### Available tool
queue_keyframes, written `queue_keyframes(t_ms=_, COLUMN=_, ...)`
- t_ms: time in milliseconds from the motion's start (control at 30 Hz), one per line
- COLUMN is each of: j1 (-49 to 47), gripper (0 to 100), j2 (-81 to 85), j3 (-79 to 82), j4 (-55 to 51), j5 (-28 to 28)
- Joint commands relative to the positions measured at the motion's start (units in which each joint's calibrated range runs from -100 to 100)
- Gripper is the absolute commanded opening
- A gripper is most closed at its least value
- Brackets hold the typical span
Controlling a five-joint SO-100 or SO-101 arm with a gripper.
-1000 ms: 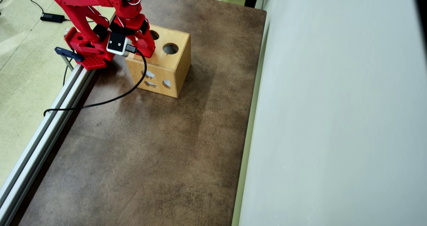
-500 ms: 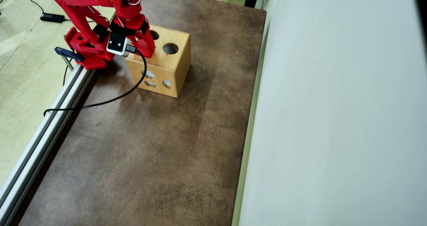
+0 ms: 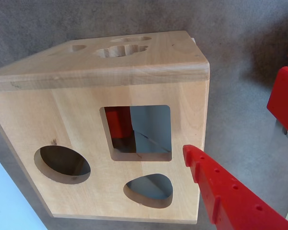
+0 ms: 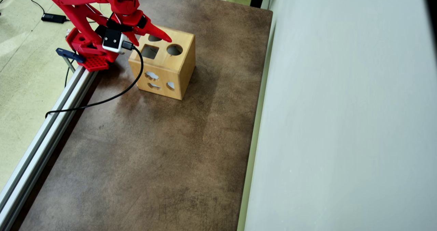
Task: Pick and place the red cube on the square hole
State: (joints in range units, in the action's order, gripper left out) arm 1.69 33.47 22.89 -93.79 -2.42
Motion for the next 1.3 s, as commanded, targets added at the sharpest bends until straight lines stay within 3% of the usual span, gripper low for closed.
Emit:
queue_keyframes(t_ms=0, j1=0.02, gripper=61, j2=1.81, j3=-0.62, j4=0.22, j5=0.15)
queue_keyframes(t_ms=433, j1=0.02, gripper=61, j2=2.49, j3=-4.55, j4=-4.04, j5=-0.29)
queue_keyframes(t_ms=867, j1=0.02, gripper=61, j2=16.67, j3=-4.73, j4=-4.04, j5=0.1)
queue_keyframes(t_ms=1267, j1=0.09, gripper=61, j2=16.16, j3=-4.82, j4=-4.37, j5=0.0)
